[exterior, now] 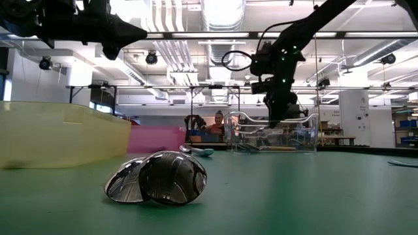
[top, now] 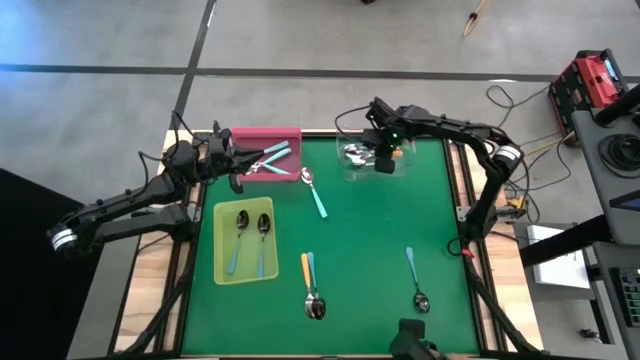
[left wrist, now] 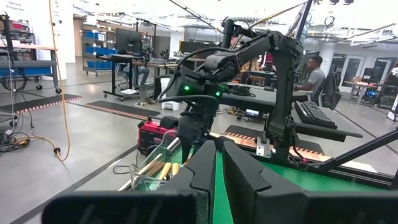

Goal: Sort silverware by color (type)
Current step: Put the yellow spoon into the transparent bin

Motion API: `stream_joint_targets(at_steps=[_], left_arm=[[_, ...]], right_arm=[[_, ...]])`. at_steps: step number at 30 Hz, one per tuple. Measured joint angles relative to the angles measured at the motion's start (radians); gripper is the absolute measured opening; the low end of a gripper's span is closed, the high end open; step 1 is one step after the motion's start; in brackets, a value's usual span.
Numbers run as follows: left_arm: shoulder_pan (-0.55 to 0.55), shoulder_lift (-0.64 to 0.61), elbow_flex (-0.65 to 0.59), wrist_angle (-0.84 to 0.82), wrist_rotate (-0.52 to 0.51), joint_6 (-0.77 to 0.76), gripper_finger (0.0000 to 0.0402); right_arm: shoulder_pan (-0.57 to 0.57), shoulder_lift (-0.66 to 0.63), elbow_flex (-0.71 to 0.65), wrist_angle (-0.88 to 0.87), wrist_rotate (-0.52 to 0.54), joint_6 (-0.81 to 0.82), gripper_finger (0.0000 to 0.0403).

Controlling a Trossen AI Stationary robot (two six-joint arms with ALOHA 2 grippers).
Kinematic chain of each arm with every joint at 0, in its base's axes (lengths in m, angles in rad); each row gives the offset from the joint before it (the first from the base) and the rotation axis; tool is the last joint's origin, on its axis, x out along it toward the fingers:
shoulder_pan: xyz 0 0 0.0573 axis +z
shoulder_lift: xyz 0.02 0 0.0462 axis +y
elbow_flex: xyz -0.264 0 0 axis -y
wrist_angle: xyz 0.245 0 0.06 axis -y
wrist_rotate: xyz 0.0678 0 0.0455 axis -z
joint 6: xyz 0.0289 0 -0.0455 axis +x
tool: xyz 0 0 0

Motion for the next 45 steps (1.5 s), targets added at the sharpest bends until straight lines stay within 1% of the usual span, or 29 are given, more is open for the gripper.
stream_joint_targets(at_steps=[4, 9, 16, 30, 33, 45], left_arm=[[0.0, 0.0, 0.0, 0.0, 0.0, 0.0, 0.0013], [0.0, 0.0, 0.0, 0.0, 0.0, 0.0, 0.0013], [0.0, 0.0, 0.0, 0.0, 0.0, 0.0, 0.0013], [0.0, 0.0, 0.0, 0.0, 0.0, 0.0, 0.0013], [0.0, 0.0, 0.0, -0.001, 0.0, 0.001, 0.0013], [0.0, 0.0, 0.0, -0.001, 0.0, 0.001, 0.0013]], right_arm=[[-0.006, -0.026, -0.064, 0.088, 0.0, -0.017, 0.004], [-0.015, -0.017, -0.081, 0.127, -0.001, -0.018, 0.0039], [-0.028, 0.003, -0.079, 0.13, -0.049, 0.025, 0.0039], [-0.032, 0.012, -0.078, 0.135, -0.043, 0.067, 0.004], [-0.034, 0.013, -0.078, 0.134, -0.043, 0.093, 0.0045], [-0.034, 0.013, -0.08, 0.133, -0.042, 0.052, 0.0045]])
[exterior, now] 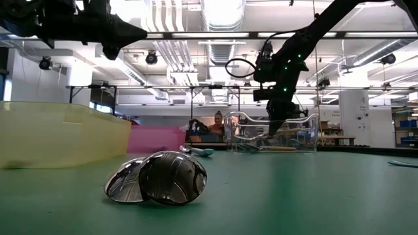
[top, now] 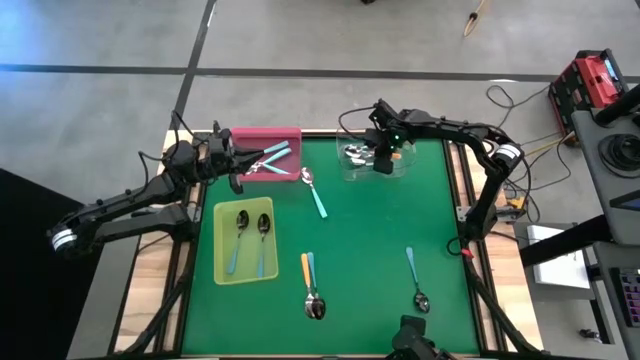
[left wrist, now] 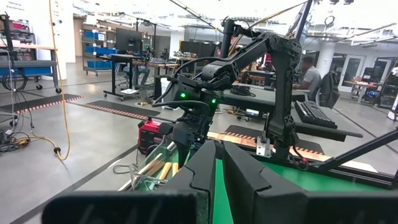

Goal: Sort silverware by color (type)
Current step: Put the yellow spoon into the transparent bin

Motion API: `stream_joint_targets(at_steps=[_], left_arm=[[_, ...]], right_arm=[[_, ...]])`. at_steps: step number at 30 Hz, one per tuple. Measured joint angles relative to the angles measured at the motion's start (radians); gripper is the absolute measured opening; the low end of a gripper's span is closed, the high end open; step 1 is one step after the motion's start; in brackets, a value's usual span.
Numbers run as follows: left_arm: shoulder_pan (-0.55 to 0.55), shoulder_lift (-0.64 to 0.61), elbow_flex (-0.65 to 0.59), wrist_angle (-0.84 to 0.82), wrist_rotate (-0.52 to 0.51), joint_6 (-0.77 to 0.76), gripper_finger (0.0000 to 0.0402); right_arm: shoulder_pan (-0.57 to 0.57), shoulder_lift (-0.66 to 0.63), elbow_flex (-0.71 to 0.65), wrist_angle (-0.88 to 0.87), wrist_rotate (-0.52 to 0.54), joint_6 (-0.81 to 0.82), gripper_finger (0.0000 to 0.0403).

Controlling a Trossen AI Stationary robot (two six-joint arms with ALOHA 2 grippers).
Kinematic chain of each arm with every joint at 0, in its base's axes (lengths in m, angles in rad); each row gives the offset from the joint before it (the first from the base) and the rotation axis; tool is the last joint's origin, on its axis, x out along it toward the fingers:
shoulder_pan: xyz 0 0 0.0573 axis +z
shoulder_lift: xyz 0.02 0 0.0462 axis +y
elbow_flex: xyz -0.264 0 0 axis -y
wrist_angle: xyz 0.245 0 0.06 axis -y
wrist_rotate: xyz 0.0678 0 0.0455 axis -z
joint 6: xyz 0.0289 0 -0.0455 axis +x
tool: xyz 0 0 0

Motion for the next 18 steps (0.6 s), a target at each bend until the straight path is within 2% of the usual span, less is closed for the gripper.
stream_joint_targets(at_steps=[18], left_arm=[[0.0, 0.0, 0.0, 0.0, 0.0, 0.0, 0.0013]], right_arm=[[0.0, 0.0, 0.0, 0.001, 0.0, 0.008, 0.0047]])
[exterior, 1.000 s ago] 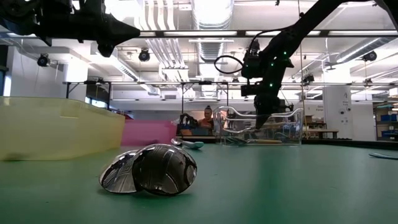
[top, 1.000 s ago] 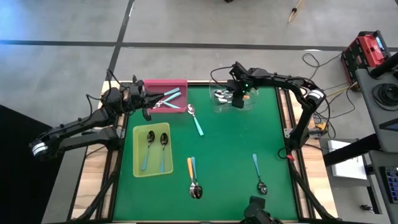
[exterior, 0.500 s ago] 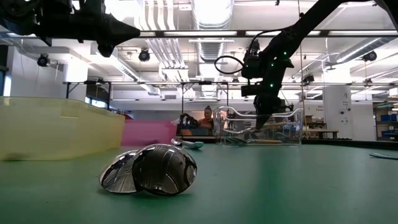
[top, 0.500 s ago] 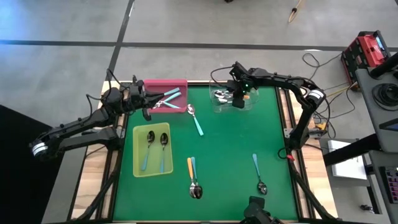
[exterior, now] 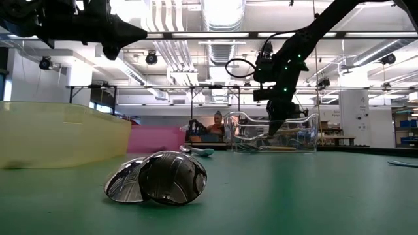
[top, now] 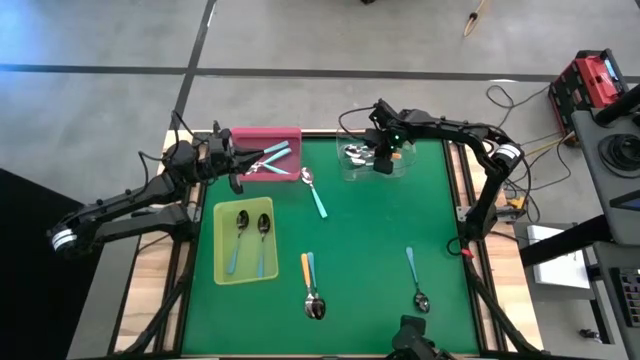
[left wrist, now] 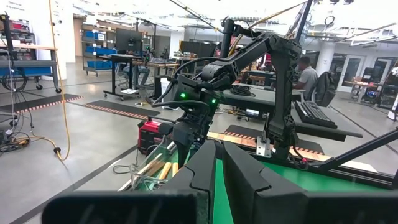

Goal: Sort silverware by color (type)
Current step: Put the yellow spoon into the transparent bin

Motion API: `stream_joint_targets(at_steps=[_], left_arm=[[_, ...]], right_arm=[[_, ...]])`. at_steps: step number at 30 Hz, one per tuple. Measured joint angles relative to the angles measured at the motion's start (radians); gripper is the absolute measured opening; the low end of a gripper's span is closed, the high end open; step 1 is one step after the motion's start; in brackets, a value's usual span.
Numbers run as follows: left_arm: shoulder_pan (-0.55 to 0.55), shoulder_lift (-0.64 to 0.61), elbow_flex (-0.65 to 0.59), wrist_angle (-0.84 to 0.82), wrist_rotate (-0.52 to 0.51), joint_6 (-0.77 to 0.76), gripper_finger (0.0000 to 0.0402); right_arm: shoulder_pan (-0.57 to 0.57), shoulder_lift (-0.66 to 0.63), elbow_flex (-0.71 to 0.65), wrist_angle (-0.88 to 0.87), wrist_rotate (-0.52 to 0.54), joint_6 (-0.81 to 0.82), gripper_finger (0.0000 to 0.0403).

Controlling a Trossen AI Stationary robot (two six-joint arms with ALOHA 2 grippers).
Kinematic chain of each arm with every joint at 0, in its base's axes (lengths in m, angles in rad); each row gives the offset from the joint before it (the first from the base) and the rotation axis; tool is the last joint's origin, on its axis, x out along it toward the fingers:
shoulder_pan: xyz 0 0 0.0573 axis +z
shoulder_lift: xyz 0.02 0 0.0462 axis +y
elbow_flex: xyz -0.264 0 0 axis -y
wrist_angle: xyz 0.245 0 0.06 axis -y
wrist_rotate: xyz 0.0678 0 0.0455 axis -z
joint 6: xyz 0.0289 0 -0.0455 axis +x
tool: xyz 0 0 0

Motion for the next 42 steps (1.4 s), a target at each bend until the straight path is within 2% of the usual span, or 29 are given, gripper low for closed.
stream_joint_targets(at_steps=[42], left_arm=[[0.0, 0.0, 0.0, 0.0, 0.0, 0.005, 0.0013]], right_arm=[[0.0, 0.0, -0.001, 0.002, -0.001, -0.001, 0.0054]])
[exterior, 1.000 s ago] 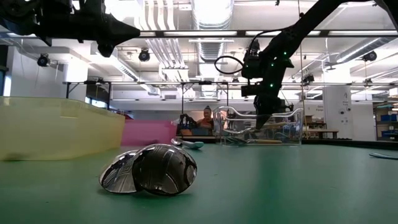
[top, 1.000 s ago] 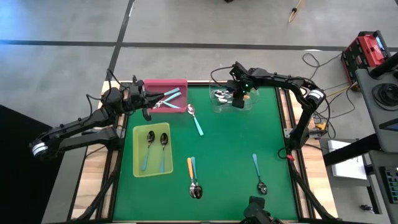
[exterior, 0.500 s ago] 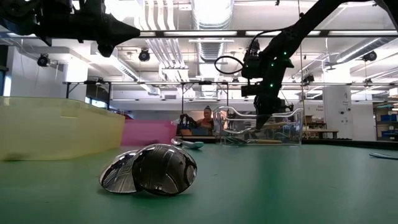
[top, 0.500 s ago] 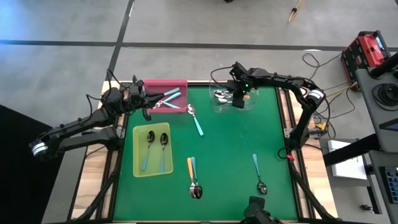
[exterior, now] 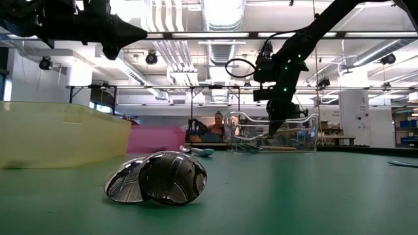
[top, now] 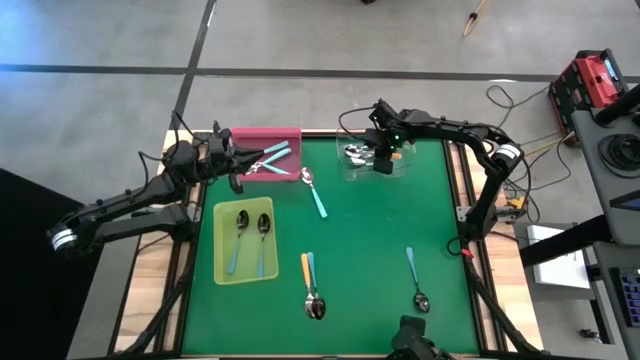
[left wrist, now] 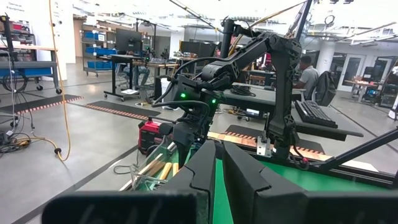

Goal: Sort silverware by color (type)
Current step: Put the yellow spoon into the transparent bin

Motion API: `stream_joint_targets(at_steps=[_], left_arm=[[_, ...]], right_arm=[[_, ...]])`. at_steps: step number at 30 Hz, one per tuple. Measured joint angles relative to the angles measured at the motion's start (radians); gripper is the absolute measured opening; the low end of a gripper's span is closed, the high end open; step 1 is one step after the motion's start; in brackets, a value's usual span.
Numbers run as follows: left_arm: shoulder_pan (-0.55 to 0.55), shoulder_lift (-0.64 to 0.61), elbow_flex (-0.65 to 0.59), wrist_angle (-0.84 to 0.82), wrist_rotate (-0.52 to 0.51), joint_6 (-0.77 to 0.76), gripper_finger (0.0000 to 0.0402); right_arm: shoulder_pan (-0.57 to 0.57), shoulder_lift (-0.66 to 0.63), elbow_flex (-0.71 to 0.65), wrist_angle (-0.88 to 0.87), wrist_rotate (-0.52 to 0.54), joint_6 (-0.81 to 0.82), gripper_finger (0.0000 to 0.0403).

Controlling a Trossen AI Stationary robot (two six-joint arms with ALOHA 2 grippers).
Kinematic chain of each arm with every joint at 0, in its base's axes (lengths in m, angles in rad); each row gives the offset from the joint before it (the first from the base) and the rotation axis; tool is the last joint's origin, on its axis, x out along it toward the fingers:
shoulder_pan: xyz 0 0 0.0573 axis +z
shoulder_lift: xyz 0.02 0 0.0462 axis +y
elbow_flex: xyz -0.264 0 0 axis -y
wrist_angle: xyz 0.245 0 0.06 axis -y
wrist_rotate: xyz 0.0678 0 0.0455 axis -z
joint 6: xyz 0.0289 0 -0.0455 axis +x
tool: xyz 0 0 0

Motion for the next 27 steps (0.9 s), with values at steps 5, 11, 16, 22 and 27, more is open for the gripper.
stream_joint_targets(at_steps=[5, 11, 16, 22, 27], left_arm=[[0.0, 0.0, 0.0, 0.0, 0.0, 0.0, 0.0013], [0.0, 0.0, 0.0, 0.0, 0.0, 0.0, 0.0013], [0.0, 0.0, 0.0, 0.0, 0.0, 0.0, 0.0013], [0.0, 0.0, 0.0, 0.0, 0.0, 0.0, 0.0013], [0.0, 0.0, 0.0, 0.0, 0.0, 0.0, 0.0013]], right_arm=[[0.0, 0.0, 0.0, 0.0, -0.001, -0.012, 0.0054], [0.0, 0.0, 0.0, -0.002, -0.002, -0.007, 0.0054], [0.0, 0.0, 0.0, -0.016, -0.009, -0.018, 0.0054], [0.0, 0.0, 0.0, -0.03, -0.011, -0.019, 0.0054], [0.0, 0.0, 0.0, -0.032, -0.01, -0.022, 0.0054]])
